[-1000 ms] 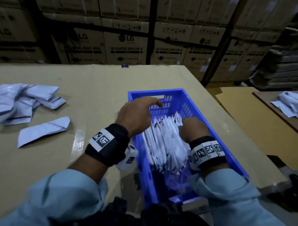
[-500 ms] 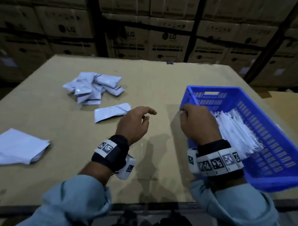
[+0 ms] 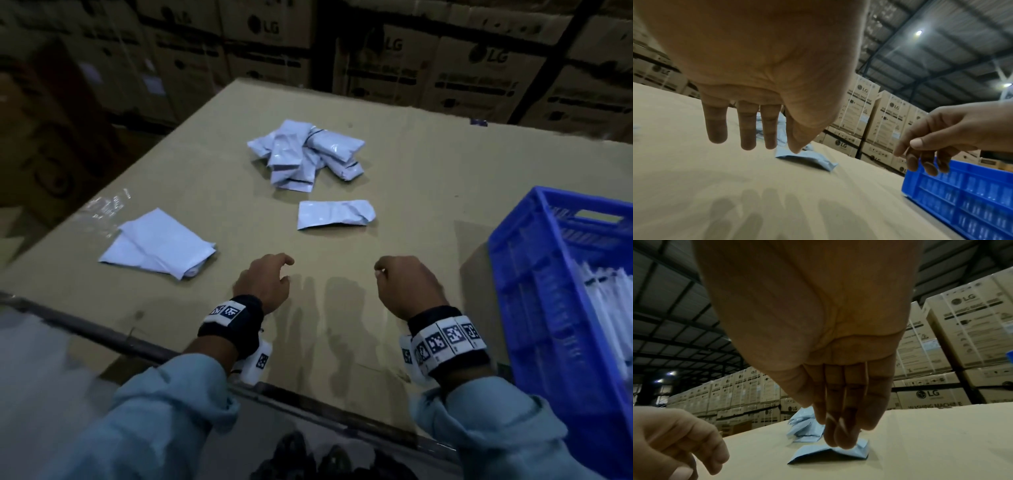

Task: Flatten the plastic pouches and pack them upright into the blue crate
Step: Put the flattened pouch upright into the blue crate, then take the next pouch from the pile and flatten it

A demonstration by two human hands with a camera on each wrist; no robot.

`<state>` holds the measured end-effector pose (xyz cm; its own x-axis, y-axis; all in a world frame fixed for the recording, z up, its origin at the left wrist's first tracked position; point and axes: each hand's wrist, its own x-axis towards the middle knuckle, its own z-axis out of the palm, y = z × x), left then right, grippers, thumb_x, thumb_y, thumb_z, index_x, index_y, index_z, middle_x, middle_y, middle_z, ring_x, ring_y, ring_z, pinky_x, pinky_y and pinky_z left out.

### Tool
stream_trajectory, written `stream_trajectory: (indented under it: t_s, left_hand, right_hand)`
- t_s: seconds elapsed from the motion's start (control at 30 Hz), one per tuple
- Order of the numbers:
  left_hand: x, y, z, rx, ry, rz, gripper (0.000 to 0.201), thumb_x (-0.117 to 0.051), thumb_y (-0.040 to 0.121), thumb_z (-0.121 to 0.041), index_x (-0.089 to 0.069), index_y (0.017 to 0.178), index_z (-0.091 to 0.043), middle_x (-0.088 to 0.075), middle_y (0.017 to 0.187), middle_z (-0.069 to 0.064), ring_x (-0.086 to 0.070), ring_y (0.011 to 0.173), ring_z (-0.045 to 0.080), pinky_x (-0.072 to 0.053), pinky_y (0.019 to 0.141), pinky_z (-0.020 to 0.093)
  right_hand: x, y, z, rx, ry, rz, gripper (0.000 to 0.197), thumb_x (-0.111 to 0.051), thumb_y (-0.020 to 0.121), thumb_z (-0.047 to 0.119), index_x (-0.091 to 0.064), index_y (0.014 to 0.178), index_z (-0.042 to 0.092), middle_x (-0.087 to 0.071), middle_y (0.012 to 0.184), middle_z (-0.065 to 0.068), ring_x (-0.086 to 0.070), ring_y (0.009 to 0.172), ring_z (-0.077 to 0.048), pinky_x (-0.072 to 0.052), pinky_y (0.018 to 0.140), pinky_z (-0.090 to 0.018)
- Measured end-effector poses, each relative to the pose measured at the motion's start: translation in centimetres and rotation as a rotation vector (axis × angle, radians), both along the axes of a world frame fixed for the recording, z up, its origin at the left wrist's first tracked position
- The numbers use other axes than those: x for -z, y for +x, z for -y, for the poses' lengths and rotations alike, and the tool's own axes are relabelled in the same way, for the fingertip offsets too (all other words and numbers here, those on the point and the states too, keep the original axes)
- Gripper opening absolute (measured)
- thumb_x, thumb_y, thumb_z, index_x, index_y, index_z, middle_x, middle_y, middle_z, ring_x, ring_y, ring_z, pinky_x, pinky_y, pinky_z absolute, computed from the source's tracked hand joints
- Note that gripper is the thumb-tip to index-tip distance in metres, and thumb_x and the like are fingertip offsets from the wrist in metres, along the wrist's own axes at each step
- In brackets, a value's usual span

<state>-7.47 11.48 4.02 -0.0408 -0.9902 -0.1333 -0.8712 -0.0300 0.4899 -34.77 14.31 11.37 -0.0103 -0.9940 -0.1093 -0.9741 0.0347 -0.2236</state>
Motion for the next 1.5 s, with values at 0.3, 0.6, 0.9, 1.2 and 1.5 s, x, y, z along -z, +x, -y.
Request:
stream_trajectory:
  t_s: [0.3,0.6,0.9,1.2,1.5]
  left_hand:
    - [3.4,4.4,2.2,0.071,0.157,0.196,0.058,-0.064,0.091,-0.027,-0.043,0.145,-0.028,-0.037,0.153,0.000,-0.041,0.137,0.031,-0.043,0.105,0.050]
    - [5.4,7.2,7.3,0.293,0.231,0.430,0.127,-0.085,0.065,-0.065,-0.008,0.158,-0.028,0.010,0.169,0.008,0.000,0.155,0.034,-0.027,0.113,0.067]
    - [6.8,8.4,9.4,0.352,0.359,0.376,0.147,-0.080,0.056,-0.079,0.013,0.159,-0.032,0.029,0.166,0.008,0.016,0.151,0.050,-0.010,0.111,0.080]
    - [5.2,6.7,10.0,0.343,0.440,0.392,0.152,-0.090,0.060,-0.062,0.023,0.157,-0.030,0.026,0.165,0.015,0.012,0.148,0.058,-0.015,0.110,0.080]
    - [4.8,3.3,9.4,0.375,0.077,0.061,0.095,-0.054,0.095,-0.017,0.015,0.160,-0.015,0.024,0.167,0.008,-0.036,0.145,0.034,-0.046,0.104,0.043]
  right_hand:
    - [3.5,5.9,5.0,-0.063,0.077,-0.069,0.031,-0.046,0.102,0.028,-0.061,0.127,0.018,-0.063,0.123,-0.007,-0.062,0.110,-0.030,-0.052,0.086,-0.038]
    - [8.3,12.1,12.4,0.121,0.105,-0.025,0.052,-0.053,0.094,0.022,-0.042,0.145,0.016,-0.038,0.150,-0.014,-0.051,0.125,-0.038,-0.047,0.101,-0.047]
    - [10.5,13.1,17.3,0.049,0.171,-0.308,0.071,-0.050,0.094,0.003,-0.024,0.159,0.017,0.009,0.170,-0.010,-0.060,0.117,-0.030,-0.047,0.071,-0.036]
    - [11.1,13.0,15.0,0.127,0.213,-0.239,0.072,-0.044,0.094,0.012,-0.015,0.159,0.004,-0.036,0.157,-0.014,-0.058,0.120,-0.034,-0.049,0.093,-0.043]
    - [13.8,15.5,4.4,0.017,0.065,-0.284,0.045,-0.052,0.074,0.022,-0.076,0.106,0.003,-0.067,0.127,-0.021,-0.063,0.116,-0.045,-0.054,0.090,-0.049]
